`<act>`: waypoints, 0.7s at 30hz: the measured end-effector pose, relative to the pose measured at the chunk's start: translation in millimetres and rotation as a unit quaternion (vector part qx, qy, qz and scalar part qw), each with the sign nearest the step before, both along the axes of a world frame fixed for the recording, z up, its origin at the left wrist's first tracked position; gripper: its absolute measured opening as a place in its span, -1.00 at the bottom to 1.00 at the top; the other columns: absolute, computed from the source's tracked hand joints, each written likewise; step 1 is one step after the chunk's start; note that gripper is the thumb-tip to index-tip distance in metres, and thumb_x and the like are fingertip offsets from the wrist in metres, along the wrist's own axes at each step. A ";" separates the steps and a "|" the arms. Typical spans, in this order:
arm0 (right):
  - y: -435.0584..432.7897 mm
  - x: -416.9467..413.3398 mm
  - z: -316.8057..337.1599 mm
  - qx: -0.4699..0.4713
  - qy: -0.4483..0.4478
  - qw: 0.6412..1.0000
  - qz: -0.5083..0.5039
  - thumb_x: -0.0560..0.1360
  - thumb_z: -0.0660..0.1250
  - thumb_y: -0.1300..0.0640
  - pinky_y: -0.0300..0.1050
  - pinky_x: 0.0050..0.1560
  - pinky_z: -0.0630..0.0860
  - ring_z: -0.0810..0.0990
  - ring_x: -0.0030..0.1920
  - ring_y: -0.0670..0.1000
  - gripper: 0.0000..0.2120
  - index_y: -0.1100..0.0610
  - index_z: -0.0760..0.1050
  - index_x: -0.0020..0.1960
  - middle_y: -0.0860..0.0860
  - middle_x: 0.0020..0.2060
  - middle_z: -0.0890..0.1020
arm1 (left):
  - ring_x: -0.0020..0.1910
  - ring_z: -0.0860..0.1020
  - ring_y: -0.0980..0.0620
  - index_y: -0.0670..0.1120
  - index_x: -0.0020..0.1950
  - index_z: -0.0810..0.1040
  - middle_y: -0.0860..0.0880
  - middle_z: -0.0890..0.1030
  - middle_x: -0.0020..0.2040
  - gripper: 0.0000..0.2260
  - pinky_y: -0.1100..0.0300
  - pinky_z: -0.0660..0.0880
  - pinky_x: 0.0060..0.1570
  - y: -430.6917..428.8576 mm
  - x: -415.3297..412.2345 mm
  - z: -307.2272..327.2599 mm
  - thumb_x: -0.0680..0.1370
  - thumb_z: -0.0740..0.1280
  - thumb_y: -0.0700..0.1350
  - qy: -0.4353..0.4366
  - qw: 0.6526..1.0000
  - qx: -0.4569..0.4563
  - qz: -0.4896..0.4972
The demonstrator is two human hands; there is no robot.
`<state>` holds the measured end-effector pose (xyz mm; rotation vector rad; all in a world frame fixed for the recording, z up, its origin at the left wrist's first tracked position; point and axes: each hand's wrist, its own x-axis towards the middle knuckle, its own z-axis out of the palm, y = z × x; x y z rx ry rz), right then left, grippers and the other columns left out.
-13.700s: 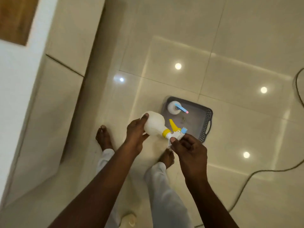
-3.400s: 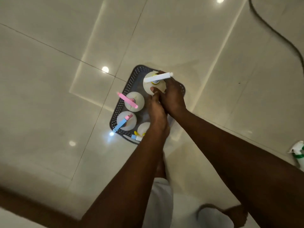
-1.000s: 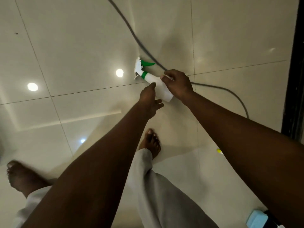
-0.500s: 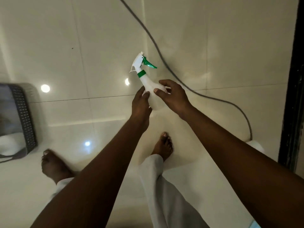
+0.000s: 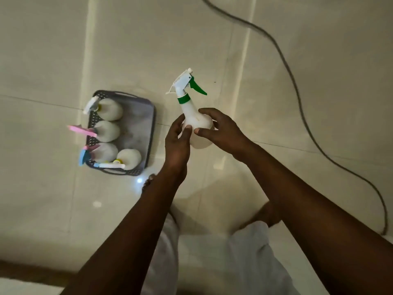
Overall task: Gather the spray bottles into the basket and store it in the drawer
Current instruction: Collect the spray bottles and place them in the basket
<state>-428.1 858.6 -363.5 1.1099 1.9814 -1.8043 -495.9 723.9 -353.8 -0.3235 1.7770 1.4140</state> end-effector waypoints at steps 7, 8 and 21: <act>-84.8 -107.8 -19.6 -0.017 0.029 0.995 0.095 0.35 0.66 0.18 -0.01 0.21 0.65 0.60 0.28 0.08 -0.28 -0.04 0.42 0.41 -0.04 0.32 0.58 | 0.36 0.62 -0.13 -0.07 0.55 0.47 -0.11 0.60 0.43 -0.59 -0.16 0.60 0.35 -96.6 -90.0 -19.2 0.68 0.30 -0.20 0.040 0.996 -0.043 0.066; -96.2 -120.6 -26.3 -0.005 0.029 0.993 0.115 0.34 0.66 0.18 -0.04 0.18 0.64 0.60 0.28 0.09 -0.26 -0.04 0.41 0.41 -0.04 0.32 0.58 | 0.38 0.61 -0.10 -0.08 0.56 0.45 -0.10 0.58 0.46 -0.57 -0.11 0.59 0.37 -107.6 -99.4 -24.8 0.68 0.30 -0.22 0.039 0.995 -0.047 0.074; -187.9 -195.3 -123.8 0.152 -0.018 0.943 0.295 0.47 0.51 0.30 -0.06 0.48 0.44 0.48 0.49 0.13 -0.26 0.26 0.29 0.57 0.18 0.48 0.46 | 0.03 0.58 0.14 0.00 0.21 0.58 0.02 0.65 0.09 -0.78 0.22 0.53 0.05 -149.9 -166.8 -90.6 0.67 0.23 -0.24 -0.034 0.968 -0.113 0.223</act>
